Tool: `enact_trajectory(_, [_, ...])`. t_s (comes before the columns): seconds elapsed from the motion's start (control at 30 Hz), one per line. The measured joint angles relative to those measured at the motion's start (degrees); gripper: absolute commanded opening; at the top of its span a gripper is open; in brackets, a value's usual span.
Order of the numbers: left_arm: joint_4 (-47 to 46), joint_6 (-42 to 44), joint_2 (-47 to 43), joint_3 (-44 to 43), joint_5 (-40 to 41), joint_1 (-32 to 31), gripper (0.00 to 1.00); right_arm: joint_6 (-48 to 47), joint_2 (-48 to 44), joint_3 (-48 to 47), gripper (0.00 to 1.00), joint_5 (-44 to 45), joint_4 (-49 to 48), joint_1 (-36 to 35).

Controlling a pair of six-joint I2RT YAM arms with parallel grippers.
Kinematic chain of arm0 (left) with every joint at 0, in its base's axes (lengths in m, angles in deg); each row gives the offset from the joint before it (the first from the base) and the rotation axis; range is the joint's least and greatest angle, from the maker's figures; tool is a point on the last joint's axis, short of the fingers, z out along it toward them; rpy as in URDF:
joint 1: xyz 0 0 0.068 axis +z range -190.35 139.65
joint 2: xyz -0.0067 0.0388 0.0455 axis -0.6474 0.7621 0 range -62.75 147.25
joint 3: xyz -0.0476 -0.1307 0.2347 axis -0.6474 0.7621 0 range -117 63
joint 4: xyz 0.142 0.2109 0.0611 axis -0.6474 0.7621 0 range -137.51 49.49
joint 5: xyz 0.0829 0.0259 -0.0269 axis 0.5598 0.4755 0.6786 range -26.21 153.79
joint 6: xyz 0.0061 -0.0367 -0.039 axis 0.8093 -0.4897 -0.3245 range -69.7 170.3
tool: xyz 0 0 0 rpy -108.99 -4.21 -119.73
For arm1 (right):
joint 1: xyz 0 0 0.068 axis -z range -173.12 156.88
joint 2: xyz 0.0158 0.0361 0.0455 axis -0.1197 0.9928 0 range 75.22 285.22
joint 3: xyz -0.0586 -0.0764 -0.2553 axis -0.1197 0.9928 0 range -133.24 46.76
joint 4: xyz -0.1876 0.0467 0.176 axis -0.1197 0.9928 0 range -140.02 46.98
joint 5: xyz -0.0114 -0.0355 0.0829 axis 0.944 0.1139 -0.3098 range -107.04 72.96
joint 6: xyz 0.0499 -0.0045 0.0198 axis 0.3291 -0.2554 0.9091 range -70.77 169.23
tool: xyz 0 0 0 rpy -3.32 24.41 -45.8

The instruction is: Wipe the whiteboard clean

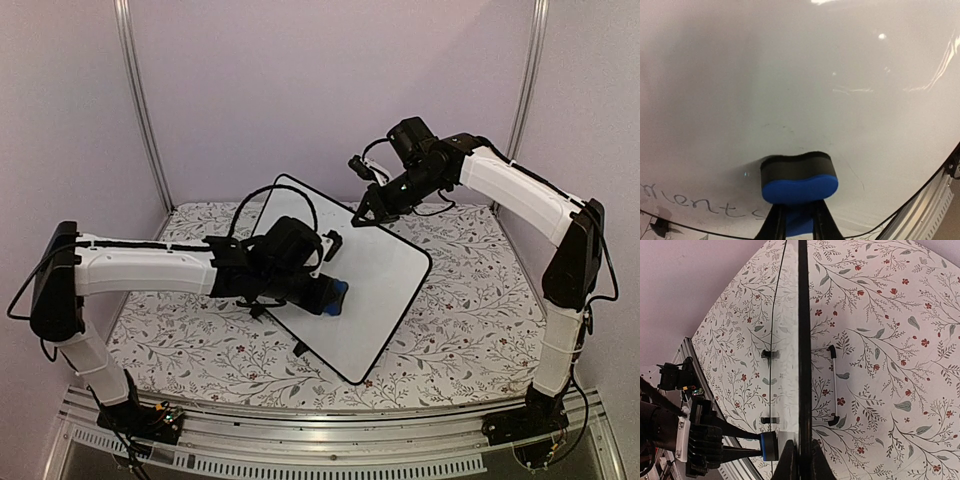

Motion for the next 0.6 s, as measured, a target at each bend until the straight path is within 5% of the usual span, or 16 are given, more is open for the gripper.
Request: enact_trajectory(0.6, [-5.27,0.74,-13.16,11.98,2.27,22.32,0.0,1.22,-0.17,0.0,0.0,-0.26,-0.13,-0.44])
